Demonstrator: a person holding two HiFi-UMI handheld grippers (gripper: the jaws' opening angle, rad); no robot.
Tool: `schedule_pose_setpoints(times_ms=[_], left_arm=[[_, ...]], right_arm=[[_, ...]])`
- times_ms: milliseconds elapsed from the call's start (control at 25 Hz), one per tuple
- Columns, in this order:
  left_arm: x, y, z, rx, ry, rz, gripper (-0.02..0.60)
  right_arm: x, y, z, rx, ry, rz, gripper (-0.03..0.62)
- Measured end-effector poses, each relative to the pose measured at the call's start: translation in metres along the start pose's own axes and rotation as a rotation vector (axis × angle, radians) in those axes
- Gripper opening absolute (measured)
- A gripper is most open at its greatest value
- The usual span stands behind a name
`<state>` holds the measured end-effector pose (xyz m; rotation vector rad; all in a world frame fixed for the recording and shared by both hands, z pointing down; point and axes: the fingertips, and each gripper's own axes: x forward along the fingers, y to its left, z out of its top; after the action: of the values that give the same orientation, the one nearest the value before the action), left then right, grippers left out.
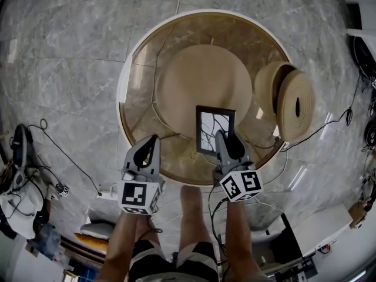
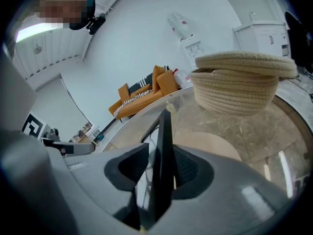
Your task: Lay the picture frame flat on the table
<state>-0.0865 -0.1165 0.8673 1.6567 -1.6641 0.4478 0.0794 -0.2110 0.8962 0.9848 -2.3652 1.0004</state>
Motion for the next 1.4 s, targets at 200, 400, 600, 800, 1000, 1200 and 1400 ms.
schedule_pose_setpoints(times_ms=[200, 400, 600, 800, 1000, 1200, 1400], left_arm=[[0.001, -0.003, -0.005, -0.003, 0.018, -0.004, 0.015], [-0.002, -0.007, -0.010, -0.005, 0.028, -0.006, 0.015], [-0.006, -0.010, -0.006, 0.002, 0.021, -0.006, 0.015], [-0.013, -0.015, 0.001, 0.008, 0.011, -0.007, 0.015], [-0.026, -0.018, 0.018, 0.031, -0.004, -0.007, 0.015], [-0.043, -0.023, 0.046, 0.056, -0.033, -0.008, 0.015], [-0.062, -0.033, 0.085, 0.090, -0.090, -0.009, 0.015]], right_arm=[[0.001, -0.011, -0.007, 0.018, 0.028, -0.041, 0.166], [-0.002, -0.018, -0.012, 0.021, 0.044, -0.068, 0.227], [-0.007, -0.019, -0.012, 0.024, 0.047, -0.071, 0.278], [-0.013, -0.019, -0.006, 0.019, 0.042, -0.079, 0.282], [-0.025, -0.006, 0.006, -0.024, 0.034, -0.067, 0.281], [-0.041, 0.011, 0.024, -0.085, 0.038, -0.066, 0.201], [-0.060, 0.026, 0.057, -0.127, -0.002, -0.080, 0.141]])
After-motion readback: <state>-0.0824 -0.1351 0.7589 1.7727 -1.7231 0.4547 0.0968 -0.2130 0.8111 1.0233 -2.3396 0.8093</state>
